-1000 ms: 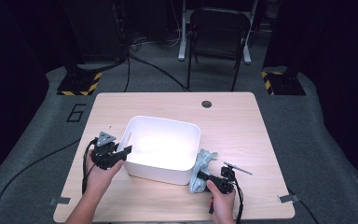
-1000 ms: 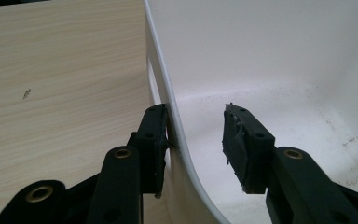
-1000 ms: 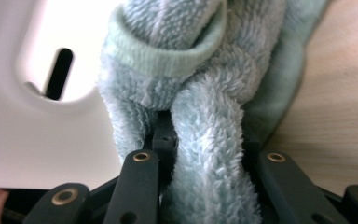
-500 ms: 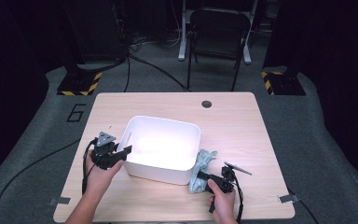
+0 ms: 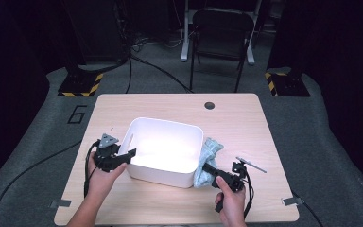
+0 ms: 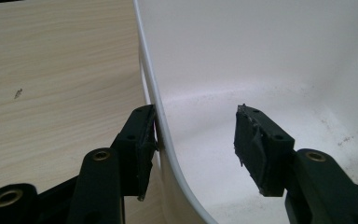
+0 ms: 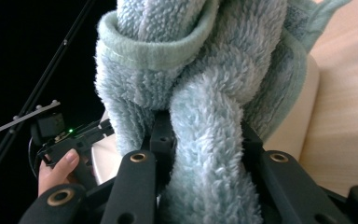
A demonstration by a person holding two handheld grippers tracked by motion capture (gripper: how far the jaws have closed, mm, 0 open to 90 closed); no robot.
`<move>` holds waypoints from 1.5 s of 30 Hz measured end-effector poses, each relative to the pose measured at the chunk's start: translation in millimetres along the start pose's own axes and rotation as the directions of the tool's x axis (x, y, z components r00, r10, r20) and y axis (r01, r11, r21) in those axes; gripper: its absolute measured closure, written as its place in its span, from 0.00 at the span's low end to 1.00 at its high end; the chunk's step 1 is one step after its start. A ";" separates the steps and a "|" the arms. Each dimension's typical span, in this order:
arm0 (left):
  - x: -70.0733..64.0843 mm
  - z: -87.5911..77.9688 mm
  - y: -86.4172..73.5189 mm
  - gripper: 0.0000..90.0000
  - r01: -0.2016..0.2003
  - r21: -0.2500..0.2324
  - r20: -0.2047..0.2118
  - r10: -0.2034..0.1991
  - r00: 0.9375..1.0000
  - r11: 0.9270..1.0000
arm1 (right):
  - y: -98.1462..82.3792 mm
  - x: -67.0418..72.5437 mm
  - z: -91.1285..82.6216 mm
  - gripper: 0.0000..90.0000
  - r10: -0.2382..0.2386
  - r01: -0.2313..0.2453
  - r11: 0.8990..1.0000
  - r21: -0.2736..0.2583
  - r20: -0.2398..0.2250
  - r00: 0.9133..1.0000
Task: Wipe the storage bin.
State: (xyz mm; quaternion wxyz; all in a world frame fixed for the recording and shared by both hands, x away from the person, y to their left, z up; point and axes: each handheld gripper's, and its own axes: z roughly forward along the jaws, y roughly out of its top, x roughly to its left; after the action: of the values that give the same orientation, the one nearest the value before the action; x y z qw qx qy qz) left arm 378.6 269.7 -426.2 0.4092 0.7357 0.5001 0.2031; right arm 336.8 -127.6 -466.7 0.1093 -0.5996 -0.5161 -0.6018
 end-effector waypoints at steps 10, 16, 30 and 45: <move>-3.8 -1.9 -0.2 0.58 -0.018 0.010 -0.023 0.018 1.000 1.000 | -11.9 -9.8 5.2 0.77 0.023 -0.023 0.999 -0.022 0.013 1.000; -4.5 -2.8 -1.0 0.60 -0.015 0.008 -0.038 0.015 0.999 1.000 | -20.7 -22.2 12.5 0.78 0.030 -0.029 1.000 -0.008 0.070 0.997; -4.2 -9.8 -5.5 0.63 -0.005 0.009 -0.074 0.006 0.997 1.000 | -29.8 -52.3 34.8 0.78 0.095 -0.109 0.991 0.079 0.168 0.981; -4.9 -21.1 -8.2 0.61 0.025 0.041 -0.024 -0.024 0.999 0.999 | -16.6 -63.4 37.0 0.76 0.158 -0.174 0.981 0.083 0.172 0.972</move>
State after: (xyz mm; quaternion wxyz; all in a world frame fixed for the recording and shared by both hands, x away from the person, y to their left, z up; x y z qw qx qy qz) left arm 357.0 275.0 -420.0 0.3908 0.7353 0.5179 0.1962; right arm 363.3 -123.3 -537.0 0.1454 -0.6822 -0.5002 -0.5131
